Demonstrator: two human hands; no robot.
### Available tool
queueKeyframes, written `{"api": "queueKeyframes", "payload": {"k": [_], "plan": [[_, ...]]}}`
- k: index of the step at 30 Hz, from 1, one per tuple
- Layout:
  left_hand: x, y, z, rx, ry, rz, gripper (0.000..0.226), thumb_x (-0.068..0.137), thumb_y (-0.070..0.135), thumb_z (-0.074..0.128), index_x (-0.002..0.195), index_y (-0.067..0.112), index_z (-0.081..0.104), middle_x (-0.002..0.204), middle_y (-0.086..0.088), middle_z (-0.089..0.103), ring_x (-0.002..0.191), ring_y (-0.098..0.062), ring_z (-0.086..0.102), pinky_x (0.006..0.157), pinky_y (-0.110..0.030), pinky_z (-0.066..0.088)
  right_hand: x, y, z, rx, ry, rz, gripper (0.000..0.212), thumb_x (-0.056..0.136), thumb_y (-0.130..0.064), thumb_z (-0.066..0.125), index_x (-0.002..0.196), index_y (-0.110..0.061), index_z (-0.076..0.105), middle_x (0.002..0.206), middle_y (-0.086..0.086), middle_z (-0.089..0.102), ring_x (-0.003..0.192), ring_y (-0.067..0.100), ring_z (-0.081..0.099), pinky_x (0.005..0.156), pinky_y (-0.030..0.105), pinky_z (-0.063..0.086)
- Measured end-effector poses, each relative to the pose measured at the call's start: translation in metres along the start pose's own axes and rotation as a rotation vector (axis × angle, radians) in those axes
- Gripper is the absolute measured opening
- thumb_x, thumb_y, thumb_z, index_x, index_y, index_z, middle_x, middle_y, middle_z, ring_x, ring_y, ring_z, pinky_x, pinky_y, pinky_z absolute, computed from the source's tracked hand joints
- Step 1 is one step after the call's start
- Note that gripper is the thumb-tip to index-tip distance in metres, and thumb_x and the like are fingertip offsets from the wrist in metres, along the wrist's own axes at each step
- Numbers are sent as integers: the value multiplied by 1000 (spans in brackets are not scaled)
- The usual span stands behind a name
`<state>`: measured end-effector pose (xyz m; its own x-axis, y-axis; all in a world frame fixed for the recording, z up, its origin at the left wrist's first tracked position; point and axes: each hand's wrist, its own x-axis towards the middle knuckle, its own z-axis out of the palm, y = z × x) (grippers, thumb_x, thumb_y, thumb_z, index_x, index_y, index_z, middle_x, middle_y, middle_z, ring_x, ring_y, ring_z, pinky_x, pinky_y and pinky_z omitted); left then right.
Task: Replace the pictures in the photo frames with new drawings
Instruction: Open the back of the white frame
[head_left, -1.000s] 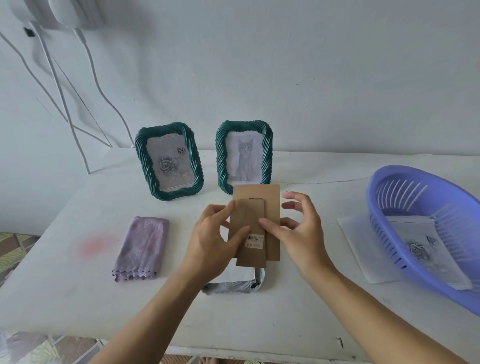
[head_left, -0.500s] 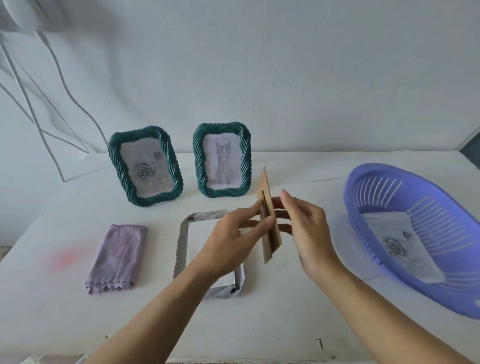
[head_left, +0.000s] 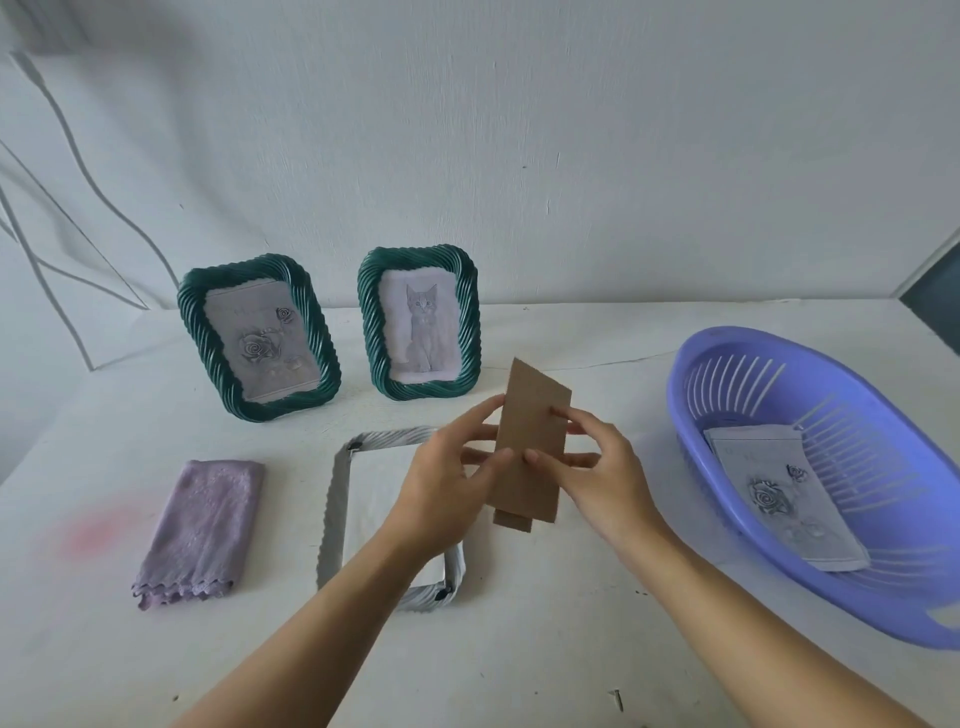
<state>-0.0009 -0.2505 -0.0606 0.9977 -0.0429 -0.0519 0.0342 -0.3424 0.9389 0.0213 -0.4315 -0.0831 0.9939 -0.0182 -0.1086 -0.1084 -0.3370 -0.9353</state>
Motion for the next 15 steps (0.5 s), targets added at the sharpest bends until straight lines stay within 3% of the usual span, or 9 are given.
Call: {"api": "queueKeyframes", "payload": {"k": [2,5,8,10,12,15], "plan": [[5,-8,-1,203,35,46,55,93,20,68,141,41,52,104,14,69,86,-3,68,80,-30,55,4,4,-1,-117,46,-55,57,79,-31,82,130,-34,57,122,-9,54,89,5,64,70,12,49],[14,-16,-2,475,68,109,54,90,27,69,140,39,51,102,15,67,88,-2,63,92,-38,42,9,9,2,-256,75,-123,60,79,-23,82,134,-22,58,121,-5,50,90,10,62,69,6,45],[20,-20,1,751,113,163,53,92,40,63,142,36,47,105,12,66,103,-15,56,85,-39,25,11,13,4,-374,93,-185,58,81,-24,80,134,-16,58,125,-2,48,100,16,60,82,13,43],[22,-25,5,854,111,218,46,90,43,64,135,35,54,100,10,66,102,-21,54,80,-39,20,14,17,5,-435,82,-203,55,83,-26,78,133,-15,59,129,0,49,107,18,58,88,21,45],[24,-34,6,907,110,257,36,85,44,68,120,35,65,98,9,66,99,-24,55,79,-40,19,15,23,6,-515,61,-212,50,85,-28,76,131,-14,62,132,1,50,115,21,55,93,27,47],[25,-41,7,999,73,244,28,84,48,66,110,38,69,117,9,62,110,-24,51,87,-48,24,14,30,9,-638,25,-226,40,87,-30,73,123,-13,67,133,6,52,117,29,51,99,35,45]]}}
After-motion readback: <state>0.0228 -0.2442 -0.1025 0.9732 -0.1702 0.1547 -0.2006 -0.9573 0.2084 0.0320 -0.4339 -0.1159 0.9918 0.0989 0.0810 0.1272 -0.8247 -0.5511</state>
